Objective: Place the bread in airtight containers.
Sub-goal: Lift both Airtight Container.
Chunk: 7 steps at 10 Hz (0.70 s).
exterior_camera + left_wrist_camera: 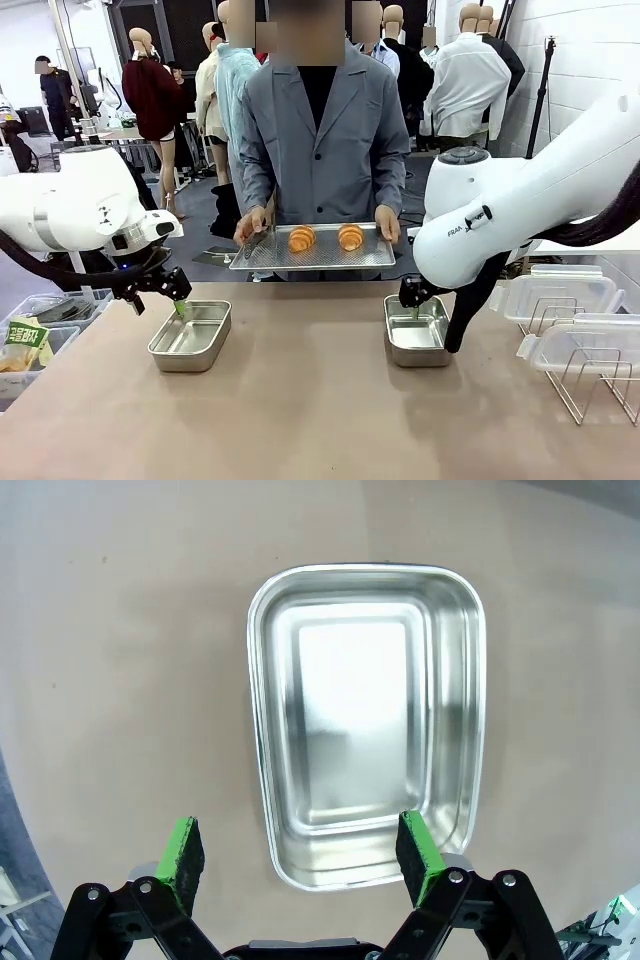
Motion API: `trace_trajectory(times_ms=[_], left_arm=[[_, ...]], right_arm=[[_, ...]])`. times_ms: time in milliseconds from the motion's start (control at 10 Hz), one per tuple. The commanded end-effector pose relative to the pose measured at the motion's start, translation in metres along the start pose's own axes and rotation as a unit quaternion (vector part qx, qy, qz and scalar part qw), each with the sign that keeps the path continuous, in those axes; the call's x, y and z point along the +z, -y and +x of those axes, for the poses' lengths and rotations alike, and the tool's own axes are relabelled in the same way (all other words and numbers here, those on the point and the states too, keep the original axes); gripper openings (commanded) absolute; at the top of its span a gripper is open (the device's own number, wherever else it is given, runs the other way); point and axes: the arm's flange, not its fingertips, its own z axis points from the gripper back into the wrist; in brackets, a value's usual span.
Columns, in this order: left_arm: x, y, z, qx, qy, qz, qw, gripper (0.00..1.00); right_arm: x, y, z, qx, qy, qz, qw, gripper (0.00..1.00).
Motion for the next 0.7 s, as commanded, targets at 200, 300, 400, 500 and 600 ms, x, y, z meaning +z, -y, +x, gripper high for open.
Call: trace_trajectory(times_ms=[200,300,400,500,600], left_arm=[[-0.034,-0.014,0.031,0.010,-0.037,-0.013,0.999,1.00],[-0.043,-0.018,0.035,0.013,-0.043,-0.017,0.999,1.00],[-0.050,-0.022,0.039,0.016,-0.048,-0.019,0.999,1.00],[-0.054,-0.022,0.041,0.011,-0.051,-0.023,0.998,1.00],[-0.059,-0.021,0.042,0.008,-0.057,-0.027,0.998,1.00]], right_arm=[[-0.034,-0.006,0.009,-0.023,-0.033,-0.001,0.999,1.00],[-0.042,-0.005,0.009,-0.026,-0.039,0.005,0.999,1.00],[-0.046,-0.004,0.011,-0.033,-0.040,0.008,0.999,1.00],[-0.049,-0.003,0.011,-0.039,-0.037,0.011,0.999,1.00],[-0.053,0.000,0.012,-0.046,-0.039,0.014,0.998,1.00]])
